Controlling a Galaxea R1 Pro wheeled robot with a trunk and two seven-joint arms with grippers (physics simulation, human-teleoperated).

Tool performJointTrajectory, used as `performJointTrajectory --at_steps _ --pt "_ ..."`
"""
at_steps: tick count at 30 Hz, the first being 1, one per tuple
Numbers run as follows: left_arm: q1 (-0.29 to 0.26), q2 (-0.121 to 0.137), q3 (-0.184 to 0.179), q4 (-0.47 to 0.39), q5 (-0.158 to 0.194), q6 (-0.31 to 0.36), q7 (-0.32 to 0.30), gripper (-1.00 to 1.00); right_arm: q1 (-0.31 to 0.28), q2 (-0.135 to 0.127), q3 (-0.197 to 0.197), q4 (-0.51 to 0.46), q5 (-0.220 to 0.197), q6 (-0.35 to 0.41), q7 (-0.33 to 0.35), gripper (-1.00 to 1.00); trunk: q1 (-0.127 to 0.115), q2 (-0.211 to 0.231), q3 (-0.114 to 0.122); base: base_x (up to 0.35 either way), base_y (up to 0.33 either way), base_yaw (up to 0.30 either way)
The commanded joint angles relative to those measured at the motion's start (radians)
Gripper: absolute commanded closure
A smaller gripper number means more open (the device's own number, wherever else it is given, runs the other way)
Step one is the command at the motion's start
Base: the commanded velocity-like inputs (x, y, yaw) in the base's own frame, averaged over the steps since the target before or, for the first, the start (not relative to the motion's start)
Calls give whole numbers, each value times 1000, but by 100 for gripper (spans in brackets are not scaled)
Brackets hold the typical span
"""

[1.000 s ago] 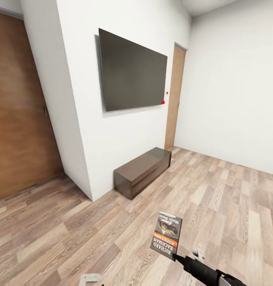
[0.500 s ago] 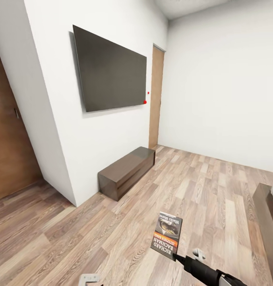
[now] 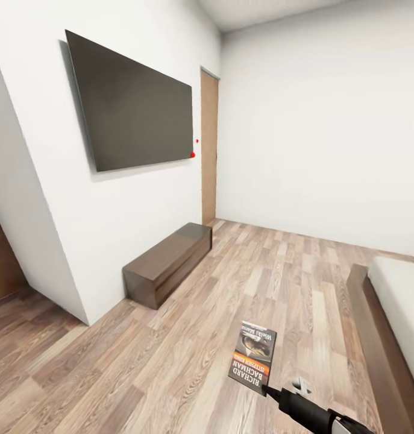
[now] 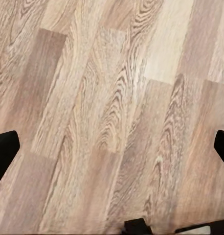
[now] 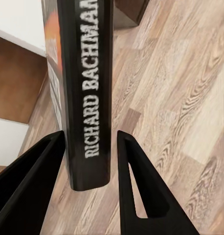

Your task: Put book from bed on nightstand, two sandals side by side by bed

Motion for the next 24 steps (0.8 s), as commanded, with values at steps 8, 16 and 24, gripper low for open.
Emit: performJointTrajectory --at_steps 8,16,24 --pt "15 -1 9 0 -85 -16 -1 -100 -1 -1 -5 0 -7 6 4 100 0 -1 -1 0 0 -283" --pt "16 -1 12 0 -85 -16 2 -100 -1 -1 -5 0 -7 6 3 100 0 -1 -1 0 0 -283" --pt "16 2 24 -1 -79 -16 14 -100 -1 -1 -5 0 -7 6 2 100 0 -1 -1 0 0 -283"
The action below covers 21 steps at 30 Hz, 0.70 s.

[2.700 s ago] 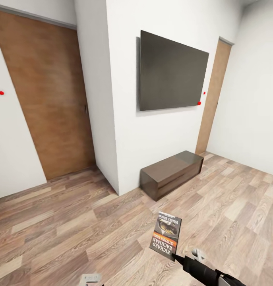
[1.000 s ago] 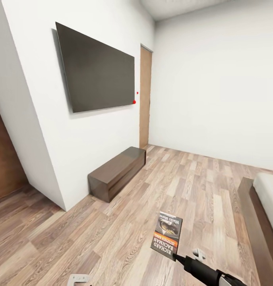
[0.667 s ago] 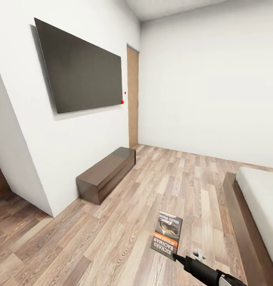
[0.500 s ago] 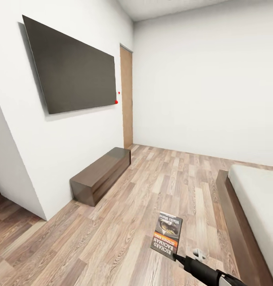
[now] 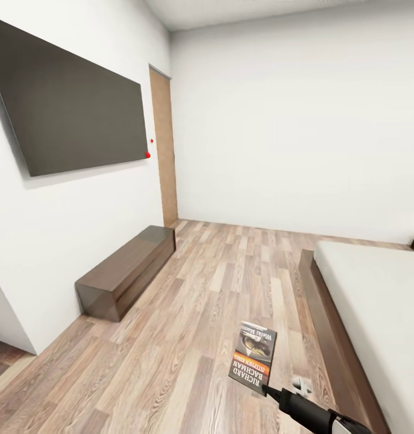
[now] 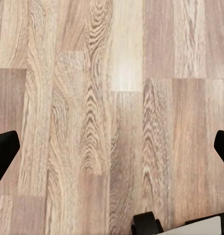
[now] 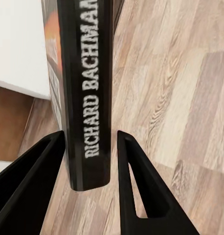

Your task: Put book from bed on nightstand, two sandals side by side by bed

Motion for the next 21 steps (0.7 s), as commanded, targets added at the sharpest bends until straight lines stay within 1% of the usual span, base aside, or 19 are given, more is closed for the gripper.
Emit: performJointTrajectory --at_steps 1,6,14,17,21 --pt "0 1 12 0 -4 -3 1 -100 -1 0 -5 0 -7 6 3 100 0 -1 -1 0 0 -283" --pt "0 1 18 0 4 -3 11 -100 -1 0 -5 0 -7 6 3 100 0 -1 -1 0 0 -283" --pt "0 0 17 0 4 -3 11 -100 -1 1 -5 0 -7 6 3 100 0 -1 -1 0 0 -278" --pt "0 0 17 1 4 -3 11 -100 -1 1 -5 0 -7 6 3 100 0 -1 -1 0 0 -145" --pt "0 0 17 1 4 -3 11 -100 -1 2 -5 0 -7 6 3 100 0 -1 -1 0 0 -30"
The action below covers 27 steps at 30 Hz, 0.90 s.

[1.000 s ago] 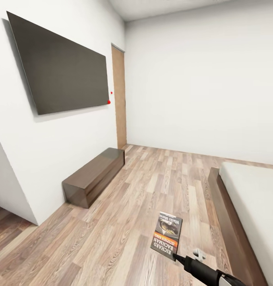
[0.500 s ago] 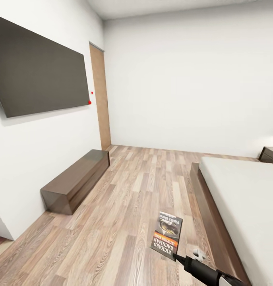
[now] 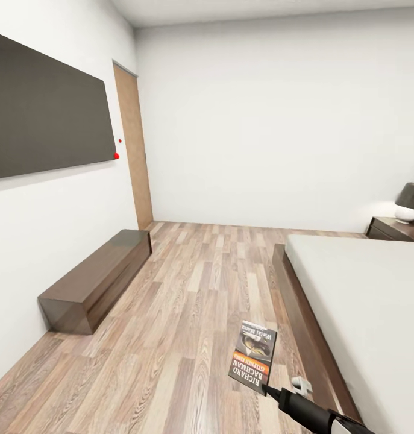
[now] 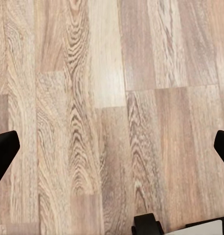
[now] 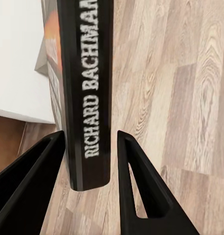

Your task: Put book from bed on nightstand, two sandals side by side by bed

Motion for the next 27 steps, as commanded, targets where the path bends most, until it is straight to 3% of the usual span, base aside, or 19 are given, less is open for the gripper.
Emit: performJointTrajectory --at_steps 1,7,21,27 --pt "-1 0 9 0 -8 -3 -3 -100 -1 0 -1 0 -6 6 3 100 0 -1 -1 0 0 -8" --pt "-1 0 9 0 -8 -3 -3 -100 -1 0 -1 0 -6 6 3 100 0 -1 -1 0 0 -98" --pt "0 0 9 0 -8 -3 -3 -100 -1 0 -1 0 -6 6 3 100 0 -1 -1 0 0 -264" --pt "-1 0 9 0 -8 -3 -3 -100 -1 1 -1 0 -6 6 3 100 0 -1 -1 0 0 -63"
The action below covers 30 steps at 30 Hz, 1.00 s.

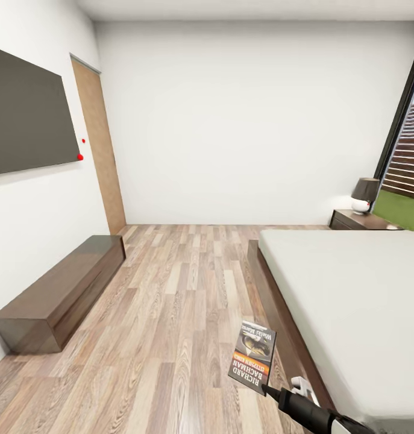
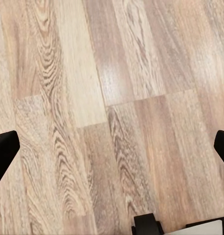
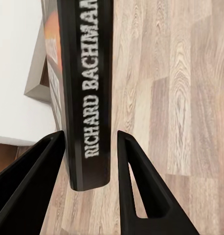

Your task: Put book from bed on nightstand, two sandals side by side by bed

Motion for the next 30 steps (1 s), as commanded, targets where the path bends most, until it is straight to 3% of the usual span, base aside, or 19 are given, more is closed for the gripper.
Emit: performJointTrajectory --at_steps 1,20,30 --pt "-1 0 9 1 -8 -3 -3 -100 -1 0 -1 0 -6 6 3 100 0 -1 -1 0 0 -10" --pt "-1 0 22 0 -6 -4 -3 -100 -1 8 -1 2 -5 6 2 100 0 -1 -1 0 0 -1" --pt "-1 -1 24 -2 -6 -4 -5 -100 -1 8 -1 2 -6 6 3 100 0 -1 -14 0 0 0"
